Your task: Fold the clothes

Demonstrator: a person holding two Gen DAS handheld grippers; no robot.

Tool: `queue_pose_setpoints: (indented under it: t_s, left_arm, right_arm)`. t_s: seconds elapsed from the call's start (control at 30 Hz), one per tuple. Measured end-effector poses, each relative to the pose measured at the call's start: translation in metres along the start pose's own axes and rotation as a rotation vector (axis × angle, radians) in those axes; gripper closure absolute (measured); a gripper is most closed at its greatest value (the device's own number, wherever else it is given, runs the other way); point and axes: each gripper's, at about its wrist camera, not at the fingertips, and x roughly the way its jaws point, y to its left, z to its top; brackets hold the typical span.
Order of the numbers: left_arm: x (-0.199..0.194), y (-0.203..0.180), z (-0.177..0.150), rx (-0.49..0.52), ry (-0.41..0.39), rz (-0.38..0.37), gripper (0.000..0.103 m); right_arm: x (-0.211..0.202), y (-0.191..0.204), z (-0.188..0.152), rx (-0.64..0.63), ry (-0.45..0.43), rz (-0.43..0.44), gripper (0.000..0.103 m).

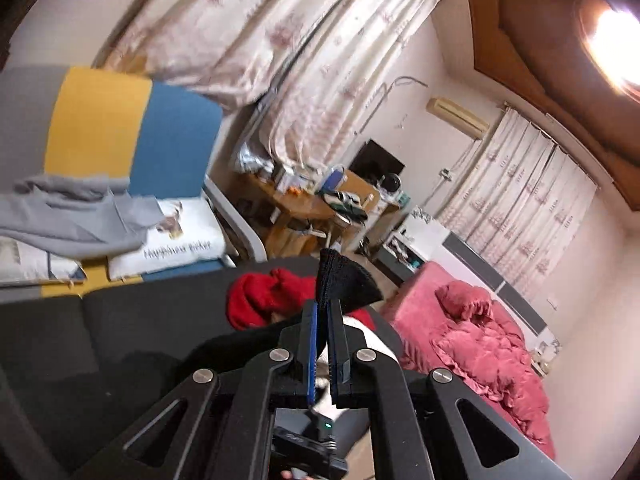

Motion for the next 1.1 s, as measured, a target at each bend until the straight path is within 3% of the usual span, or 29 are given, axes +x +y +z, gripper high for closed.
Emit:
queue_pose_setpoints:
  t_s: [0.17, 0.27, 0.33, 0.43, 0.6, 0.7, 0.77, 0.83, 0.97, 1.1]
  left_arm:
    - [-0.039, 0.047, -0.006, -0.018, -0.076, 0.109, 0.098]
    - [-0.064, 0.094, -0.033, -0.042, -0.122, 0.22, 0.098]
    - [-0.073, 0.134, -0.068, -0.068, -0.121, 0.35, 0.098]
    - [-0.078, 0.2, -0.131, -0.192, -0.066, 0.528, 0.098]
    - [-0.099, 0.265, -0.225, -0.417, -0.047, 0.631, 0.098]
    - [-0.106, 0.269, -0.233, -0.47, -0.088, 0.585, 0.098]
    - [-0.111, 0.272, -0.238, -0.506, -0.115, 0.554, 0.098]
    - [-0.116, 0.275, -0.243, -0.541, -0.142, 0.522, 0.098]
    - [-0.126, 0.282, -0.253, -0.611, -0.197, 0.459, 0.098]
    - [-0.14, 0.279, -0.257, -0.665, -0.278, 0.378, 0.098]
  right_arm:
    - [-0.009, -0.003, 0.002, 0.049, -0.058, 0.056, 0.074]
    - [-0.013, 0.002, 0.004, 0.01, -0.087, 0.038, 0.074]
    - [-0.019, 0.003, 0.005, -0.005, -0.086, 0.027, 0.074]
    - [-0.033, 0.006, 0.002, -0.096, -0.039, -0.067, 0.073]
    - [-0.046, 0.037, -0.013, -0.384, -0.012, -0.273, 0.07]
    - [-0.048, 0.054, -0.021, -0.562, -0.013, -0.413, 0.07]
    - [-0.043, 0.062, -0.031, -0.662, 0.046, -0.475, 0.07]
    - [-0.028, 0.072, -0.046, -0.814, 0.118, -0.576, 0.07]
    - [-0.001, 0.071, -0.082, -1.151, 0.159, -0.791, 0.07]
    - [0.014, 0.06, -0.089, -1.248, 0.162, -0.867, 0.07]
